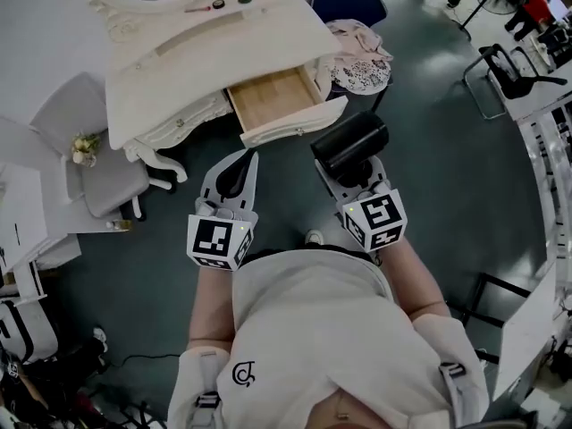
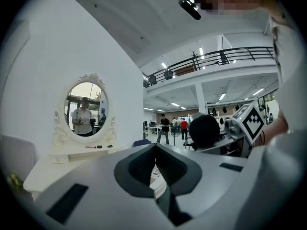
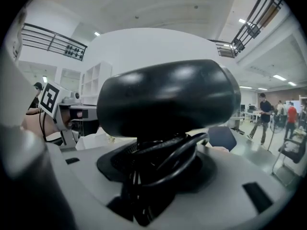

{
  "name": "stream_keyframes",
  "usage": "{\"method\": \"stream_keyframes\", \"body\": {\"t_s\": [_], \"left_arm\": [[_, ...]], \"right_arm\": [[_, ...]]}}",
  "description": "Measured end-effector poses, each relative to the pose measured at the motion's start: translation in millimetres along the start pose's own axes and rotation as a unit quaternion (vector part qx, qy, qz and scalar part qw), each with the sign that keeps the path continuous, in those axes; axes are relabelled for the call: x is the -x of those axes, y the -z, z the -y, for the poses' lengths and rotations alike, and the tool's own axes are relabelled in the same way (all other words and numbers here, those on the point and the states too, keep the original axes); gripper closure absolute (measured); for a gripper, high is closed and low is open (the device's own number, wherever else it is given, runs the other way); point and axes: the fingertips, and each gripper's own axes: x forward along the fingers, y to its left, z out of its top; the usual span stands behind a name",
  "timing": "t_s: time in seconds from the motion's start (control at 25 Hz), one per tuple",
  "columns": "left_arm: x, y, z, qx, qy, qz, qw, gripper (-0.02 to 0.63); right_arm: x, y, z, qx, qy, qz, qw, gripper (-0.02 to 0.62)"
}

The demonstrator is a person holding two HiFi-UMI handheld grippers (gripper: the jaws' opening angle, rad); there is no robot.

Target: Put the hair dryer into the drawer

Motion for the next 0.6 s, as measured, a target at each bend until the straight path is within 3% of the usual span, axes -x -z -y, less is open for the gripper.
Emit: {"method": "stream_keyframes", "body": {"t_s": [0.28,0.6], "left_arm": [[-42,3,1,0.001,-0.052,-0.016,0.9985,0.592],[-79,17,-56,0.022,-0.097,-0.03,0.9946,0.592]], "right_arm": [[-36,2,57,-0.001,-0.053,-0.011,0.999,0.365],[-115,-1,70,0.008,-0.1,-0.027,0.995,0.364]]}}
